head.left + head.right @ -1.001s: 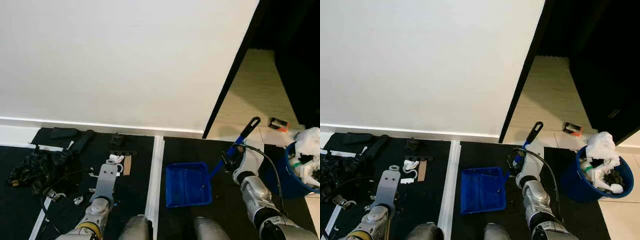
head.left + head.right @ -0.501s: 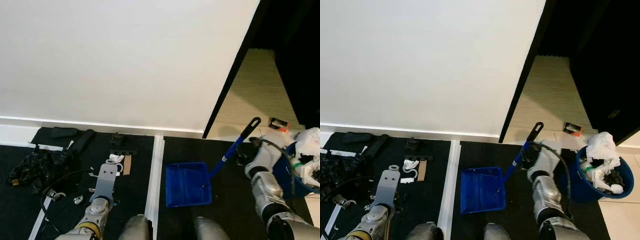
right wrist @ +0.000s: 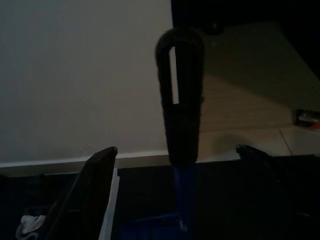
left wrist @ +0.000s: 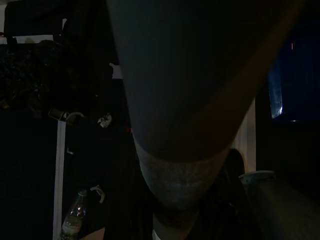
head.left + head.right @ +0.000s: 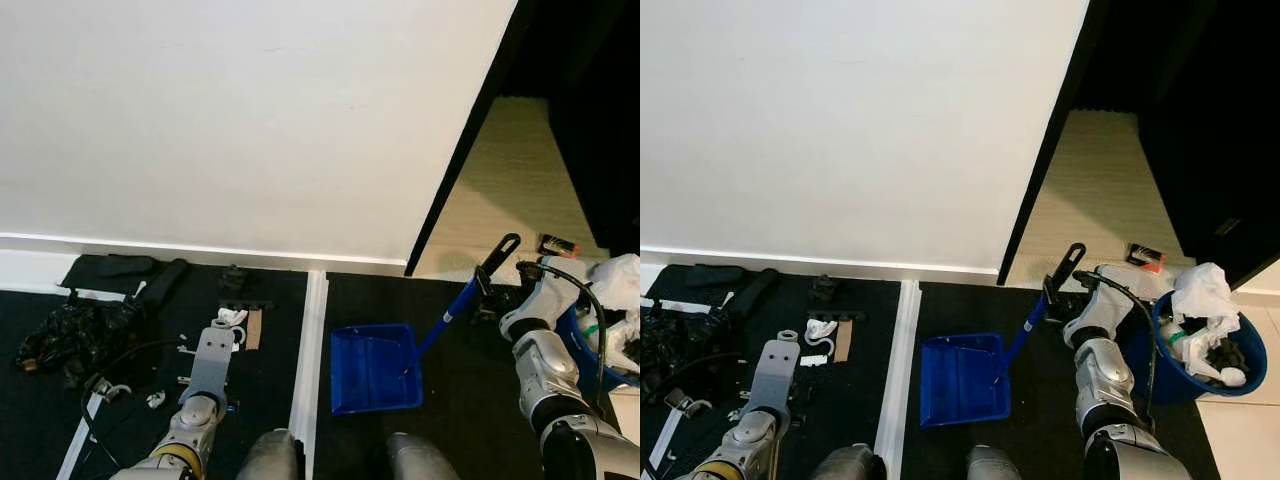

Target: Sweep floor

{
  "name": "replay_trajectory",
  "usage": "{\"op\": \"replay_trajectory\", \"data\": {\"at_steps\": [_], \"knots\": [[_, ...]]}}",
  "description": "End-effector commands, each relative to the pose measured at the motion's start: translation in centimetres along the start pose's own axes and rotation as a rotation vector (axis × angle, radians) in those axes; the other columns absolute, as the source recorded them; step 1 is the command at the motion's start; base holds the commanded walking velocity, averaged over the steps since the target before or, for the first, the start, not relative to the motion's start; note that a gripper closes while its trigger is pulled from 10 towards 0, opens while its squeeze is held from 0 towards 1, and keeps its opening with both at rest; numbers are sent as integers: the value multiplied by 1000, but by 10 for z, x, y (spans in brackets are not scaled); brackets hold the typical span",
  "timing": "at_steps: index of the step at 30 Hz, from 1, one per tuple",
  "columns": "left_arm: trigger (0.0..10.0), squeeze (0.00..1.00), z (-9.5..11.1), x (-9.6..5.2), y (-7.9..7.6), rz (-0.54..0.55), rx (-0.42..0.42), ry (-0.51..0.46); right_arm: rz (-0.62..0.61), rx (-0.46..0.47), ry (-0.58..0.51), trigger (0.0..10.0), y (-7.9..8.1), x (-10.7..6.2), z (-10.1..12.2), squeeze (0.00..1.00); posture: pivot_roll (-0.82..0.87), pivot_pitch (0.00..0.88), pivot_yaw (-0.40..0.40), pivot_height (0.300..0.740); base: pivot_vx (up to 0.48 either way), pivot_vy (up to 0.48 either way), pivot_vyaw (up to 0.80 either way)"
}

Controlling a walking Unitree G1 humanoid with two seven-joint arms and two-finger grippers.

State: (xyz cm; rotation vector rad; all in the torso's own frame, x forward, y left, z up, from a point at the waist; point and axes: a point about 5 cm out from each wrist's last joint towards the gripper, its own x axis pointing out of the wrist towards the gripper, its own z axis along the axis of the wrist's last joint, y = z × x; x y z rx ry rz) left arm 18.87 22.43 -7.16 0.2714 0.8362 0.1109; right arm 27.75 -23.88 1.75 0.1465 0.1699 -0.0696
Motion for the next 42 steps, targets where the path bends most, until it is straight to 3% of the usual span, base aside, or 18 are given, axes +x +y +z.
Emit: {"op": "replay_trajectory", "data": {"at_steps": [1,9,10,12,13,18,28,42], "knots": [[10000,0,-5,-1,9,24,26,18,-5,-16,-25,10000,-3,2,6,1000,93,33,-37,740,0,0,0],[10000,0,-2,0,15,49,8,1,-34,-78,-4,10000,-8,8,13,1000,106,58,-37,740,0,0,0],[10000,0,0,0,21,68,-9,-15,-51,-116,-1,10000,-11,10,17,467,111,79,-37,740,0,0,0],[10000,0,1,0,23,72,-12,-18,-53,-124,-2,10000,-12,10,18,467,114,88,-37,740,0,0,0],[10000,0,2,0,25,74,-11,-29,-55,-123,-5,10000,-13,11,20,0,118,114,-38,740,0,0,0],[10000,0,12,-1,37,110,-23,-114,-56,-149,-12,10000,-20,16,32,0,125,176,-57,740,0,0,0],[10000,0,24,-6,43,180,-59,-250,-40,-199,-31,10000,-22,28,54,0,146,233,-80,740,0,0,0],[10000,0,43,-15,37,192,-71,-351,79,-168,-44,10000,6,37,53,0,177,240,-73,740,0,0,0]]}}
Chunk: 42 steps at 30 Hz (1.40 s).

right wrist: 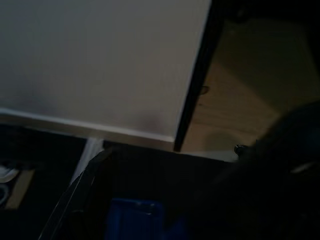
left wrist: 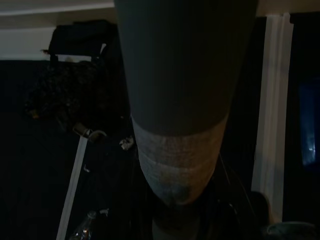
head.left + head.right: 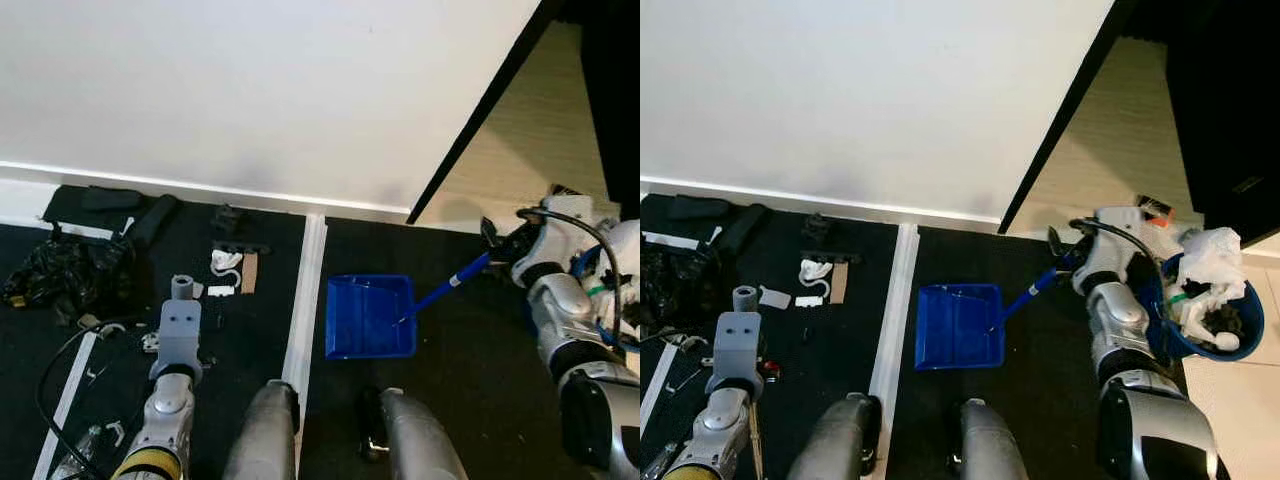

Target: Sweep floor

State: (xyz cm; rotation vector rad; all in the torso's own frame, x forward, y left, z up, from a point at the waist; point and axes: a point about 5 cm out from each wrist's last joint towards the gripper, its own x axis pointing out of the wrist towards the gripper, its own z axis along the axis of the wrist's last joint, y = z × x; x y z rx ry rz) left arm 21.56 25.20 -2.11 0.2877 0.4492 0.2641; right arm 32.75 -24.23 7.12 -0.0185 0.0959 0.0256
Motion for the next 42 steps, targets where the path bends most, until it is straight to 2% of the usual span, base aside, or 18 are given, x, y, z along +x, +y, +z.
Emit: {"op": "replay_trajectory", "data": {"at_steps": [1,8,18,23,35,42], "knots": [[10000,0,-3,-4,-3,0,7,5,-5,3,30,10000,-1,-4,-8,0,177,240,-73,740,0,0,0],[10000,0,7,-5,4,-6,17,-42,-69,-13,8,10000,-5,-5,-6,0,203,268,-59,740,0,0,0],[10000,0,24,-9,14,-20,25,-130,-148,49,-42,10000,-16,-2,4,0,250,321,-33,740,0,0,0],[10000,0,29,-10,16,-8,20,-152,-151,52,-56,10000,-15,1,10,0,264,330,-31,740,0,0,0],[10000,0,24,-12,17,6,13,-139,-121,58,-81,10000,-11,7,19,0,265,328,-44,740,0,0,0],[10000,0,19,-12,17,5,7,-119,-121,45,-75,10000,-13,8,20,0,266,327,-41,740,0,0,0]]}}
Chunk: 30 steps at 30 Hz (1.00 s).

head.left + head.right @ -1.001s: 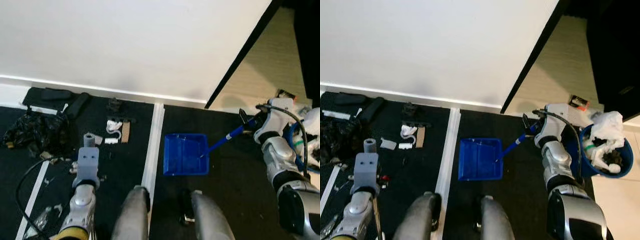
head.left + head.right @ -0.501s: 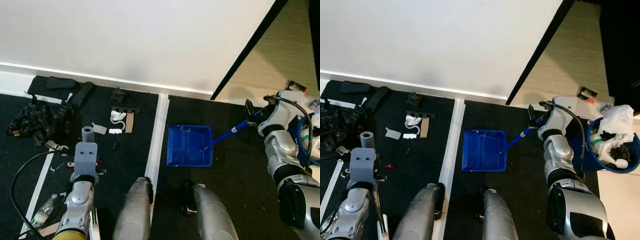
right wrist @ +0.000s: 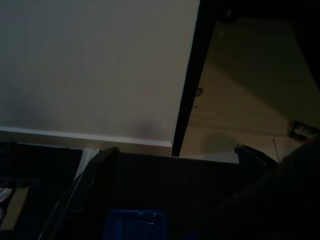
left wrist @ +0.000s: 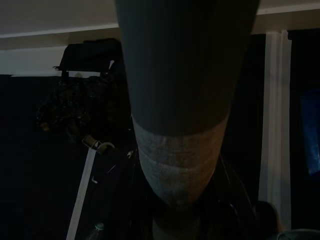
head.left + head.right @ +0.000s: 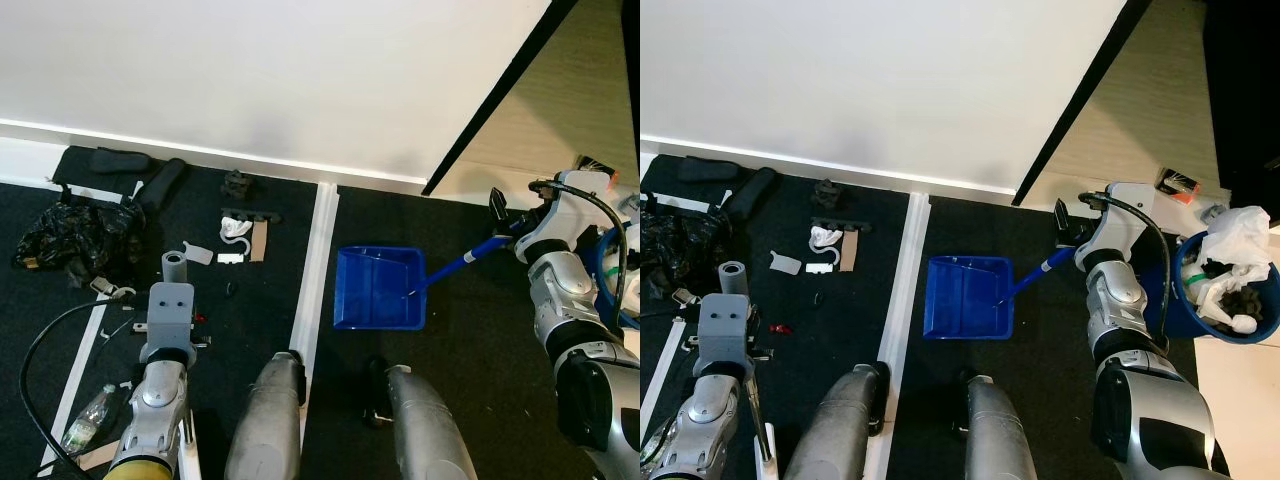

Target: Sweep floor

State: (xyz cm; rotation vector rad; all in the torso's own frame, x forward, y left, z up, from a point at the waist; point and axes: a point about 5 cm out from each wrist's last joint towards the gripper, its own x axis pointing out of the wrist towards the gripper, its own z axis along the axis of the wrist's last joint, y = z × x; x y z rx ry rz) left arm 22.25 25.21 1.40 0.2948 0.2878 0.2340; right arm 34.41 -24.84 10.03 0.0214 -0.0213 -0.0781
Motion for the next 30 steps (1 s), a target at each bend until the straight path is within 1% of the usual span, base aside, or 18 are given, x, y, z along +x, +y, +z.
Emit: {"op": "replay_trajectory", "data": {"at_steps": [1,12,16,18,19,20,21,22,23,24,25,26,30], "knots": [[10000,0,-13,-7,7,11,19,44,-19,-1,42,10000,-7,-6,-9,0,266,327,-41,740,0,0,0],[10000,0,-18,-5,9,12,15,66,-5,-23,51,10000,-9,-2,-4,0,270,330,-42,740,0,0,0],[10000,0,-20,-4,9,14,12,75,-6,-25,77,10000,-10,-1,-4,0,267,329,-45,740,0,0,0],[10000,0,-21,-4,9,14,9,82,-6,-33,106,10000,-11,-2,-7,0,266,328,-45,740,0,0,0],[10000,0,-22,-4,8,13,8,83,-7,-35,117,7608,-12,-2,-9,0,267,327,-48,740,0,0,0],[10000,0,-22,-4,8,13,7,84,-9,-36,124,7608,-13,-3,-10,0,267,327,-48,740,0,0,0],[10000,0,-22,-4,8,13,6,85,-11,-39,133,4863,-13,-4,-11,0,267,327,-48,740,0,0,0],[10000,0,-22,-4,8,13,6,85,-11,-39,133,4863,-13,-4,-11,0,267,327,-48,740,0,0,0],[10000,0,-23,-3,8,13,5,87,-13,-41,140,3059,-14,-5,-13,0,267,325,-48,740,0,0,0],[10000,0,-23,-3,8,13,5,88,-13,-40,142,2431,-14,-5,-13,0,267,325,-48,740,0,0,0],[10000,0,-23,-3,8,13,5,88,-13,-40,142,2431,-14,-5,-13,0,267,325,-48,740,0,0,0],[10000,0,-24,-3,8,14,6,89,-12,-42,142,0,-15,-6,-14,0,266,323,-47,740,0,0,0],[10000,0,-24,-2,9,16,6,88,-10,-47,138,0,-16,-6,-13,0,266,322,-46,740,0,0,0]]}}
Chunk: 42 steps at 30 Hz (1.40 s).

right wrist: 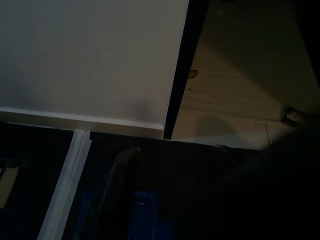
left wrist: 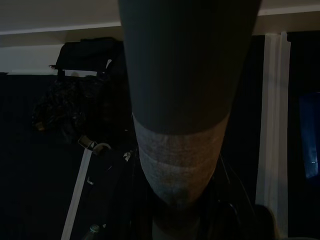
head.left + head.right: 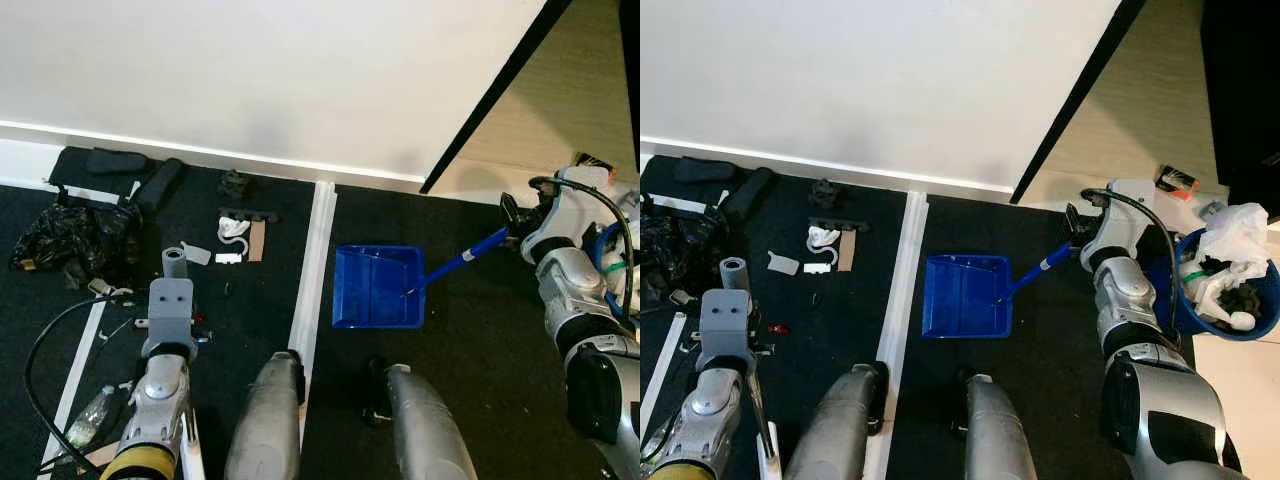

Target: Sweep floor

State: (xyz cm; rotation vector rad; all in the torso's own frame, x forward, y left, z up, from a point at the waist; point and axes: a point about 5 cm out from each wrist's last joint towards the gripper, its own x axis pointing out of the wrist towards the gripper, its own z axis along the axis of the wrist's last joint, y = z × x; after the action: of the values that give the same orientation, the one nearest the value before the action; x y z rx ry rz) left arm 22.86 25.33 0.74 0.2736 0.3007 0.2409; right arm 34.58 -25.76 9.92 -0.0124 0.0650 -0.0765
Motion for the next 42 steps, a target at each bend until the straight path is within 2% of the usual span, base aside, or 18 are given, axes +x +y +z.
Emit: {"op": "replay_trajectory", "data": {"at_steps": [1,13,21,25,26,27,28,31,32,36,38,42], "knots": [[10000,0,-19,-9,11,16,26,71,-11,-10,52,0,-6,-7,-13,0,266,322,-46,740,0,0,0],[10000,0,-19,-6,10,20,23,66,-16,-17,31,0,-8,-6,-8,0,260,307,-56,740,0,0,0],[10000,0,-11,2,1,0,12,36,-86,37,-4,0,-18,-11,-10,0,215,222,-86,740,0,0,0],[10000,0,14,16,-4,-33,45,-54,-140,136,-41,0,-27,-14,-8,0,177,159,-98,740,0,0,0],[10000,0,14,16,-4,-33,45,-54,-140,136,-41,0,-27,-14,-8,0,177,159,-98,740,0,0,0],[10000,0,30,22,-7,-63,66,-110,-127,166,-38,0,-26,-13,-9,0,161,132,-93,740,0,0,0],[10000,0,37,24,-10,-81,80,-134,-118,172,-35,0,-25,-13,-9,0,161,132,-93,740,0,0,0],[10000,0,42,26,-12,-98,95,-156,-111,174,-32,0,-24,-12,-9,0,161,132,-93,740,0,0,0],[10000,0,50,28,-15,-118,120,-179,-98,182,-44,0,-22,-12,-8,0,145,87,-70,740,0,0,0],[10000,0,70,37,-21,-170,187,-227,-31,241,-76,0,-13,-11,-7,0,132,47,-59,740,0,0,0],[10000,0,78,42,-20,-188,234,-235,7,277,-63,0,-10,-11,-10,0,131,31,-57,740,0,0,0],[10000,0,86,46,-14,-182,238,-234,36,255,-52,0,-8,-12,-12,0,126,23,-55,740,0,0,0]]}}
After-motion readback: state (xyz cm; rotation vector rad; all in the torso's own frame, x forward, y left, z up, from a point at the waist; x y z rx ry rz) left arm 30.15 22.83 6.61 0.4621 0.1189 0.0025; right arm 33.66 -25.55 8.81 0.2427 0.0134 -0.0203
